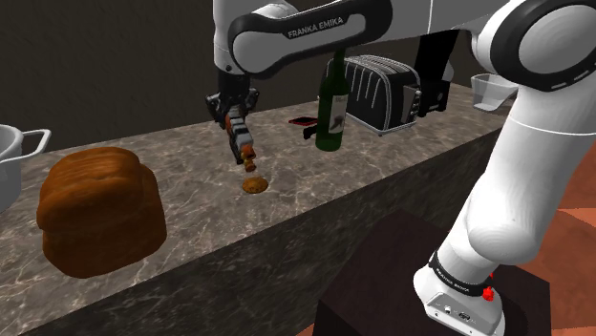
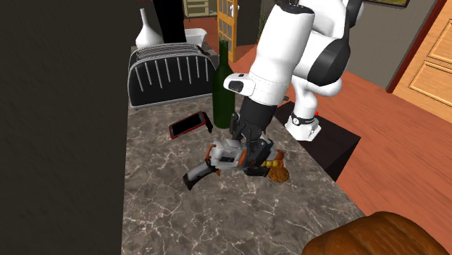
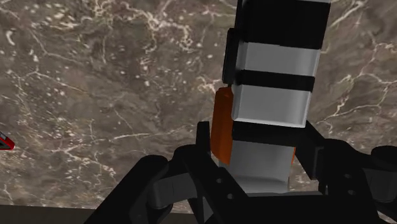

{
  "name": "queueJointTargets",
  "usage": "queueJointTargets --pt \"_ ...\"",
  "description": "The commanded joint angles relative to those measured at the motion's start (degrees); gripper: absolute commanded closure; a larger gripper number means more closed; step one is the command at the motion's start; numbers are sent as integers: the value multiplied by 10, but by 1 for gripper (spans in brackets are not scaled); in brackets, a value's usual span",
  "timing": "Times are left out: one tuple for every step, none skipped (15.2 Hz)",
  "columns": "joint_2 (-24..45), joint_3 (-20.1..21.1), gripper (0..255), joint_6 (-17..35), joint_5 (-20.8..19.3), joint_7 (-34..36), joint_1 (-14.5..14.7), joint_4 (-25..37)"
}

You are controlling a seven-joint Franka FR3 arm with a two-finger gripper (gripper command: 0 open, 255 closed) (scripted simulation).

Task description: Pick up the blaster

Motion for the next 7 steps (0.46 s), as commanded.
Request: queueJointTargets --pt "0 0 255 -14 1 -3 0 15" --pt "0 0 255 -22 2 -4 0 22" --pt "-1 1 255 -29 3 -5 0 30" --pt "-1 1 255 -37 3 -6 1 37" --pt "-1 1 255 -45 4 -7 1 45" --pt "-1 1 255 -46 4 -8 1 46" --pt "-1 1 255 -46 4 -8 1 46"
